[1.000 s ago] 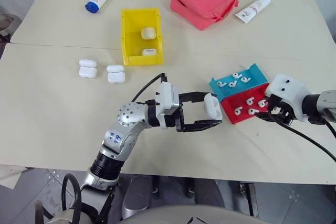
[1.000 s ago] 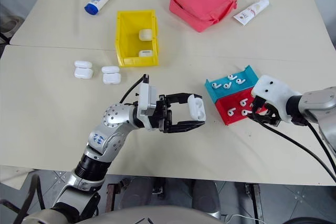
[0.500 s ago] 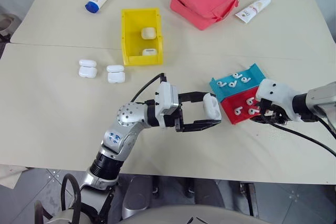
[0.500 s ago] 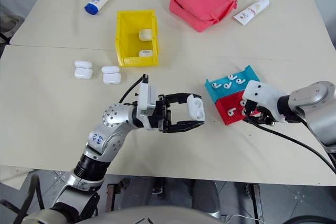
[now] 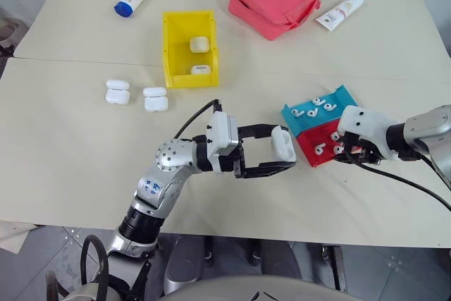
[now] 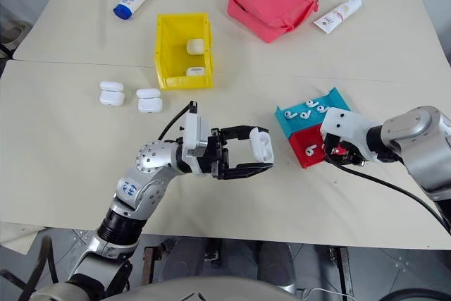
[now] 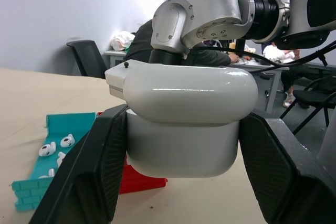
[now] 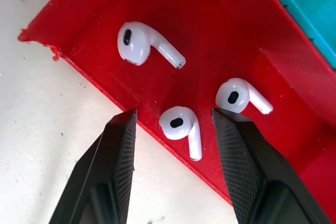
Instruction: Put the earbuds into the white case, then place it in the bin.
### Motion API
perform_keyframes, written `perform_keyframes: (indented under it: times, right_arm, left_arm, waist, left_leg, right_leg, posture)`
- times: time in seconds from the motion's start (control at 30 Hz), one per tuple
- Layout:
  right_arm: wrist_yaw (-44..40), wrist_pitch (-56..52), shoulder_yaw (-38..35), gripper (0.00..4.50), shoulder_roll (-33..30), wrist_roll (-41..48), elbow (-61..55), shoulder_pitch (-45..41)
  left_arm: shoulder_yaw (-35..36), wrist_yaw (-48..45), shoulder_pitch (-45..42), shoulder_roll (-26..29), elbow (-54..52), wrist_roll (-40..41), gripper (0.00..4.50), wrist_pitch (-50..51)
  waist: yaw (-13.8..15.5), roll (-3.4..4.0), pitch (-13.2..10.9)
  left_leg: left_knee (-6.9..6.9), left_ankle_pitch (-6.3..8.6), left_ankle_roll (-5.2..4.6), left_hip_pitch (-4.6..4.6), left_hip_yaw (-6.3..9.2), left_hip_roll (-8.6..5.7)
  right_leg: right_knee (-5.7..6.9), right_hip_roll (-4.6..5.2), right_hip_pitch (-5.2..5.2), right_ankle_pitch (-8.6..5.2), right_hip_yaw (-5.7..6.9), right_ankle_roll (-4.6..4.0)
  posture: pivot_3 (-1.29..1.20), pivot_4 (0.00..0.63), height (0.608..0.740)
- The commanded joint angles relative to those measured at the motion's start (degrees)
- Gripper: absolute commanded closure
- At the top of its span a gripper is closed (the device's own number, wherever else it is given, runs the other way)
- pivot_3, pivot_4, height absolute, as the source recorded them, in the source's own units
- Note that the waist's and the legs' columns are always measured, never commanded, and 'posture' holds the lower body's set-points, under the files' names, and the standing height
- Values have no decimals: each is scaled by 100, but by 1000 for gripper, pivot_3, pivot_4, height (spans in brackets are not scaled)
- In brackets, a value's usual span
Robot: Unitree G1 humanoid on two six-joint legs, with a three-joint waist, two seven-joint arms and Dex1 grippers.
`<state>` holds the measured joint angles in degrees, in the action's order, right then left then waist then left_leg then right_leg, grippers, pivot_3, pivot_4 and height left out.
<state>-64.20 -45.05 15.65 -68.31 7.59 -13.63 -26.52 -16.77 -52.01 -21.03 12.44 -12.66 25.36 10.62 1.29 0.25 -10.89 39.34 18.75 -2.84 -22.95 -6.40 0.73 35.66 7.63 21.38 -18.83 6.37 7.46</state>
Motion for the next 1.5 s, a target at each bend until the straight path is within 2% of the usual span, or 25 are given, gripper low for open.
perform_keyframes:
  times: [0.03, 0.33, 0.43, 0.57, 0.6, 0.77, 0.9, 1.17, 1.47, 1.5]
  right_arm:
    - [-46, 59, 4, 2164, 10, -173, -6, -118]
    - [-166, 108, 74, 2164, 70, -405, 54, -163]
    - [-194, 116, 78, 3018, 98, -465, 75, -182]
    - [-264, 130, 87, 4401, 72, -514, 61, -170]
    - [-277, 136, 76, 4463, 64, -518, 50, -158]
    - [-289, 155, 21, 4463, 121, -508, 34, -210]
    - [-299, -42, -301, 4463, 237, -192, -128, -285]
    - [-334, -120, -984, 4463, -152, 113, -252, 43]
    - [-83, 15, -829, 4463, -9, 1, -156, 12]
    - [-97, 65, -798, 4301, -30, -21, -143, 24]
  left_arm:
    - [26, -6, 49, 6, -285, 73, 1692, -3]
    - [34, -8, 76, 35, -325, 69, 1692, 19]
    - [31, -2, 73, 40, -319, 59, 1692, 11]
    - [28, 12, 65, 43, -317, 51, 1692, 10]
    - [26, 16, 68, 43, -322, 49, 1692, 11]
    - [32, 13, 48, 39, -297, 48, 1692, 6]
    - [33, 7, 37, 40, -300, 54, 1692, 9]
    - [18, 18, 66, 29, -290, 47, 1692, -1]
    - [-31, -10, 64, -65, -242, 12, 1692, -46]
    - [-19, -14, 65, -57, -240, 11, 1692, -49]
  waist:
    - [1, 0, 0]
    - [2, 1, 0]
    - [0, 1, 1]
    - [0, 1, 1]
    - [0, 1, 1]
    - [-1, 1, 1]
    - [-2, 1, 1]
    - [18, 1, 1]
    - [-10, 7, 4]
    - [-9, 7, 4]
  left_leg:
    - [1, 0, 0, 0, 1, 0]
    - [2, 0, 0, -2, 3, 0]
    - [4, 0, 0, -3, 3, 0]
    - [4, 0, 0, -3, 4, 0]
    - [5, 0, 0, -4, 4, 0]
    - [6, 0, 0, -5, 5, 0]
    - [6, 0, 0, -6, 6, 0]
    - [16, 0, 0, -16, 18, -2]
    - [21, 0, 0, -19, 20, 2]
    - [23, 0, 0, -19, 20, 2]
  right_leg:
    - [0, 0, 0, 0, 1, 0]
    - [0, 0, 0, 0, 4, 0]
    - [0, 0, 0, 0, 4, 0]
    - [1, -1, 0, 0, 5, 0]
    - [1, 0, 0, 0, 5, 0]
    - [1, 0, 0, 0, 6, 0]
    - [1, -1, 1, 0, 7, 0]
    - [4, 1, 0, 0, 16, 0]
    - [8, -4, 1, 0, 19, 0]
    - [9, -4, 1, 0, 18, 0]
  posture:
    - [0, 150, 740]
    - [0, 150, 740]
    - [0, 150, 740]
    - [0, 150, 740]
    - [0, 150, 740]
    - [0, 150, 740]
    - [0, 150, 740]
    - [0, 150, 740]
    - [0, 150, 740]
    - [0, 150, 740]
